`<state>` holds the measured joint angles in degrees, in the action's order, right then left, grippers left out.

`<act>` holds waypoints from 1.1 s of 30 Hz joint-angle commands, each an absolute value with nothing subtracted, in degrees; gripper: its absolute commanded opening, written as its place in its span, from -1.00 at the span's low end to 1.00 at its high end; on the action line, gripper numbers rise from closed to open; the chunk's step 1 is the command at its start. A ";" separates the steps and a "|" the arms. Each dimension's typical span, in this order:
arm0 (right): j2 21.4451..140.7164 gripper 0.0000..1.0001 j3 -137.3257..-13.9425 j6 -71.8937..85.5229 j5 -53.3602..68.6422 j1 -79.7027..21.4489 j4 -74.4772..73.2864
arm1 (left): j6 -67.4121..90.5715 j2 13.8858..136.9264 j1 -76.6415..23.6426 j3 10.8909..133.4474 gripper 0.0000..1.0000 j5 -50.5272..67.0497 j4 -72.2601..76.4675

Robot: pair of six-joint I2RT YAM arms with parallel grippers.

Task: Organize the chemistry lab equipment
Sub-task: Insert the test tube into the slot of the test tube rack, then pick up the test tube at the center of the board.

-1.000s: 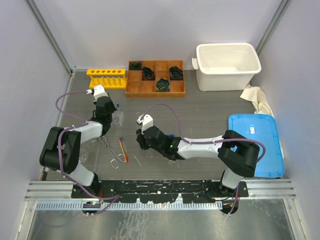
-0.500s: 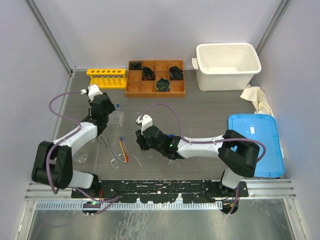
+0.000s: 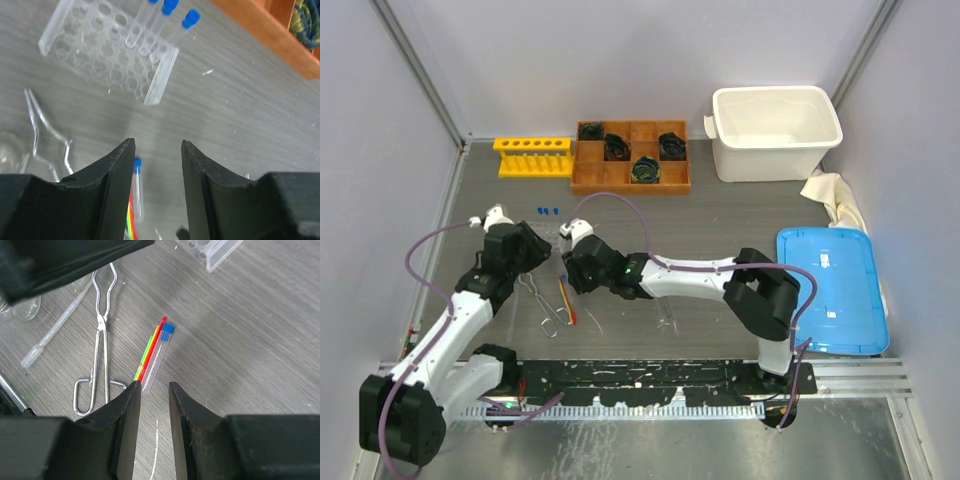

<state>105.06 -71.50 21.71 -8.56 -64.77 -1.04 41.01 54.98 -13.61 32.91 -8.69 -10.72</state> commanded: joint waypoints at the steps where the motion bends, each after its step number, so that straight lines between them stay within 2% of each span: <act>1: 108.91 -0.30 -76.76 24.39 -4.43 -64.81 -4.59 | 41.31 46.47 -13.74 32.49 -0.13 -5.65 -20.89; 12: 115.96 -0.31 -82.08 25.61 -5.42 -65.74 -6.19 | 40.33 27.93 -13.77 32.03 -0.10 -8.81 -33.71; 33: 122.03 -0.32 -86.49 25.84 -7.52 -65.74 -9.98 | 40.77 26.17 -13.75 32.11 -0.10 -6.11 -37.26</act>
<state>121.27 -83.35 25.21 -6.61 -65.52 -9.61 40.95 26.48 -13.65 31.68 -7.16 -38.20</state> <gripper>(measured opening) 0.344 0.448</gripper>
